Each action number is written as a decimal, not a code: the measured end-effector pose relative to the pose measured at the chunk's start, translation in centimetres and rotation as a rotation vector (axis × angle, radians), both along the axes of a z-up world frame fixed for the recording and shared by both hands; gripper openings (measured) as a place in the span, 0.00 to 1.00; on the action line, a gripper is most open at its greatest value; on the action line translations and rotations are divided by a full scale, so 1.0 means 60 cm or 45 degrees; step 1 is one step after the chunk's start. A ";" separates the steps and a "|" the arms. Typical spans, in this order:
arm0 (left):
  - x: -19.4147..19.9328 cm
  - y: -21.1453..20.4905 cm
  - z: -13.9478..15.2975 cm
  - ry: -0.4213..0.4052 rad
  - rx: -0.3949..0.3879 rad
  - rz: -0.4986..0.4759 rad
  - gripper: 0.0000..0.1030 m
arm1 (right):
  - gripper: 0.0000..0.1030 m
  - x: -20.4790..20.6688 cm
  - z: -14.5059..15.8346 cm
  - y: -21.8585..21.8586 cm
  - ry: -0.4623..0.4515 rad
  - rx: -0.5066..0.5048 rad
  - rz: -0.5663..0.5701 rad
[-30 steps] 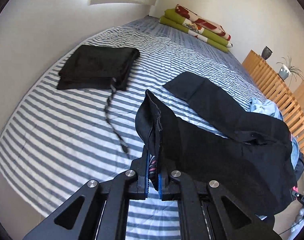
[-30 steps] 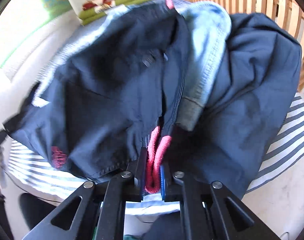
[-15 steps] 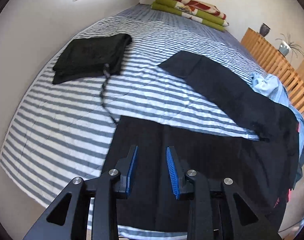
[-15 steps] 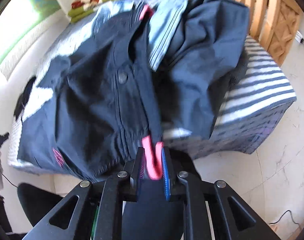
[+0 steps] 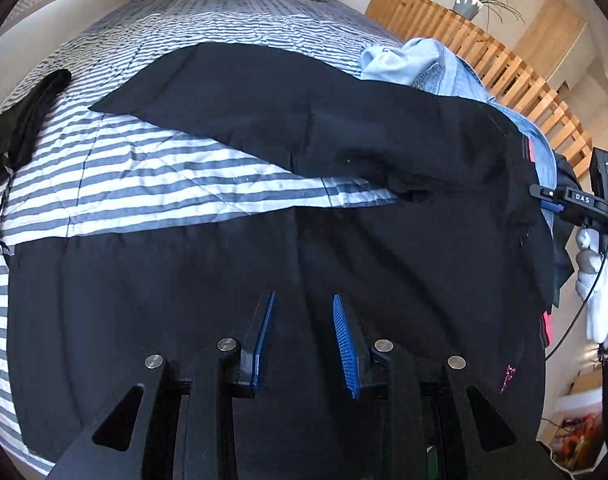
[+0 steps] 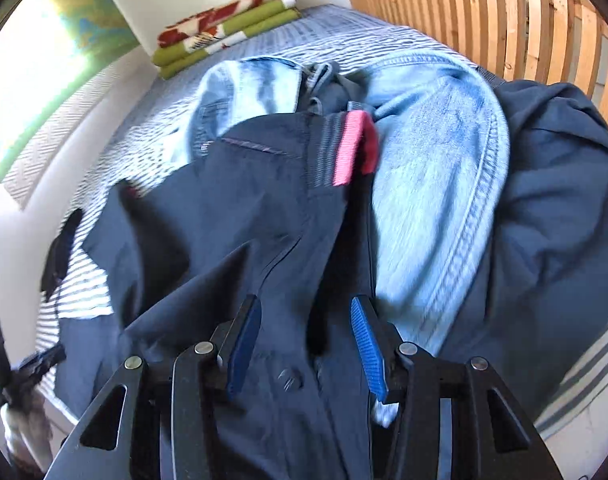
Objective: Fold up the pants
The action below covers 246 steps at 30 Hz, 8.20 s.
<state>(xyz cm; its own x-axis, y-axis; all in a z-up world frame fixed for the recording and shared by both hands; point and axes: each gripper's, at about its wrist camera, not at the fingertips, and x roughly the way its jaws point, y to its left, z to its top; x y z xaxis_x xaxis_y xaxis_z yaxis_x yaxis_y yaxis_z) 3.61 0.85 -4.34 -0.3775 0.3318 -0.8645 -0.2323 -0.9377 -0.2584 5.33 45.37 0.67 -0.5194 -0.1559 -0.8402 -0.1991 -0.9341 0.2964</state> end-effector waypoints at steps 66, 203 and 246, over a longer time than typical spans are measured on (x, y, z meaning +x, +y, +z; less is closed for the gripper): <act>-0.366 -0.247 -0.059 0.044 -0.233 0.433 0.00 | 0.01 -0.205 0.021 0.010 -0.007 0.444 0.083; 0.224 -0.392 -0.028 0.001 0.115 0.586 0.07 | 0.11 0.234 -0.119 -0.013 -0.002 -0.368 -0.160; -0.432 -0.349 0.038 0.127 -0.183 0.452 0.44 | 0.32 -0.233 0.046 0.029 0.237 0.074 0.040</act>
